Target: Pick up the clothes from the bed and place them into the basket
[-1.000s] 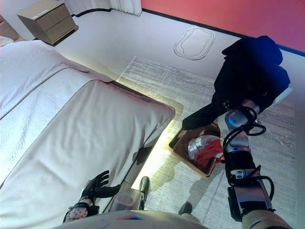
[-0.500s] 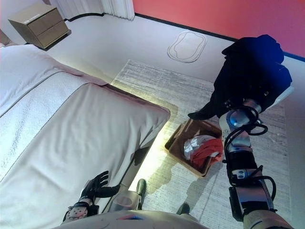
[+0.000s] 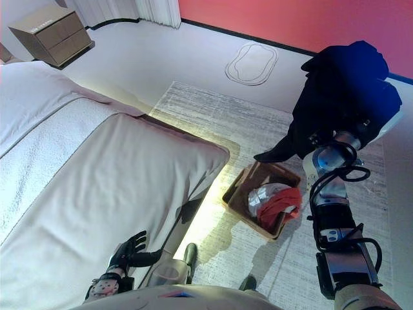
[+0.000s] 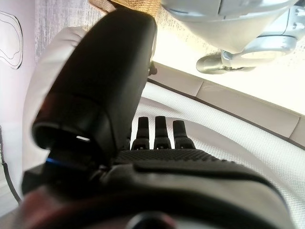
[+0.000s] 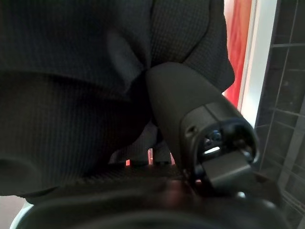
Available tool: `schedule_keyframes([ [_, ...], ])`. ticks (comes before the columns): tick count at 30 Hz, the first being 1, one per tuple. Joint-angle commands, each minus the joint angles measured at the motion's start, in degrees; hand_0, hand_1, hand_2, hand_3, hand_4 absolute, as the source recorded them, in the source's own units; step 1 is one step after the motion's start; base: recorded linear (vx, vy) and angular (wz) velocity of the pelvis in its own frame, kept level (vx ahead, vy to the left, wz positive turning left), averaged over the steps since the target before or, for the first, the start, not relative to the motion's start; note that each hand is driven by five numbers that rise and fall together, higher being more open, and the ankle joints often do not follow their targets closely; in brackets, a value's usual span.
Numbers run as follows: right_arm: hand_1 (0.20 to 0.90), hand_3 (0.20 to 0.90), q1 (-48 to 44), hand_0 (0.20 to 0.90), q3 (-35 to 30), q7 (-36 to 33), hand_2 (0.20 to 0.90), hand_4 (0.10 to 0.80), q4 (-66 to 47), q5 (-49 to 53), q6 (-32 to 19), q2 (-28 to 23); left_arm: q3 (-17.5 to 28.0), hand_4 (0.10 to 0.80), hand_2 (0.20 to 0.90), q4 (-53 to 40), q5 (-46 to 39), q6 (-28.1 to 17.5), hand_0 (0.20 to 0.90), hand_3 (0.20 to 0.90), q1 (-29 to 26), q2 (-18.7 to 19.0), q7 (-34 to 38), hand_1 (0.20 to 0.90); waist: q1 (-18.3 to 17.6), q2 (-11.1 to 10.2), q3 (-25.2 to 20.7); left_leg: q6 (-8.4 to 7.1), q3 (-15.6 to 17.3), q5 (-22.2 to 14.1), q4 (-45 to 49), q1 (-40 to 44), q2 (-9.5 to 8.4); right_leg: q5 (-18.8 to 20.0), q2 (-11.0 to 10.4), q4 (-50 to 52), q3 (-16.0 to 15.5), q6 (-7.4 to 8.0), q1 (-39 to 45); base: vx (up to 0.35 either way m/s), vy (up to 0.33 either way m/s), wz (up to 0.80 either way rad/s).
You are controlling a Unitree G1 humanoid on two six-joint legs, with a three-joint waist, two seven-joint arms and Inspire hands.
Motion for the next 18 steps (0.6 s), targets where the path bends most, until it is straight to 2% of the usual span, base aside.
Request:
schedule_keyframes([
  [1,0.300,0.200,-9.6,0.300,0.3,1.4,0.300,0.100,-9.4,-3.5,-10.2,-7.3,-2.5,0.800,0.900,2.2,-0.3,-1.6,0.900,0.900,-2.4,2.7,0.9,0.900,-0.4,-1.5,-7.8,-1.61,-1.5,-3.3,0.0,-2.1,0.64,-3.5,0.3,0.9,-3.6,2.16,3.3,0.000,0.000,0.00],
  [6,0.300,0.200,-10.3,0.300,0.9,1.5,0.300,0.100,-12.4,-4.0,-10.2,-7.4,-2.0,0.800,0.900,1.8,-0.4,-1.3,0.900,0.900,-2.5,2.9,0.5,0.900,-0.6,-1.7,-8.2,-1.41,-1.6,-3.6,-0.1,-1.8,0.41,-3.5,0.3,1.0,-3.5,2.15,3.1,0.000,0.000,0.00],
  [10,0.300,0.200,-9.9,0.300,1.1,1.7,0.300,0.100,-14.3,-4.3,-8.3,-7.4,-2.1,0.800,0.900,1.2,-0.3,-1.2,0.900,0.900,-2.4,2.7,0.2,0.900,-0.9,-1.8,-8.4,-1.30,-1.7,-3.9,-0.3,-1.3,0.24,-3.6,0.3,1.1,-3.2,2.23,3.0,0.000,0.000,0.00],
  [15,0.300,0.200,-9.0,0.300,1.2,1.2,0.300,0.100,-11.0,-2.9,-4.8,-7.4,-2.4,0.800,0.900,1.4,-0.1,-1.2,0.900,0.900,-2.3,2.6,0.4,0.900,-1.0,-1.9,-8.4,-1.31,-1.5,-4.0,-0.3,-1.2,0.26,-3.5,0.3,1.2,-3.1,2.32,2.7,0.000,0.000,0.00],
  [18,0.300,0.200,-7.3,0.300,0.8,2.4,0.300,0.100,-7.6,0.5,-4.6,-6.5,-2.5,0.800,0.900,1.7,-0.2,-1.2,0.900,0.900,-2.4,2.7,0.5,0.900,-1.1,-1.8,-8.2,-1.18,-1.5,-4.0,-0.3,-1.1,0.24,-3.4,0.3,1.3,-3.1,2.32,2.6,0.000,0.000,0.00],
])
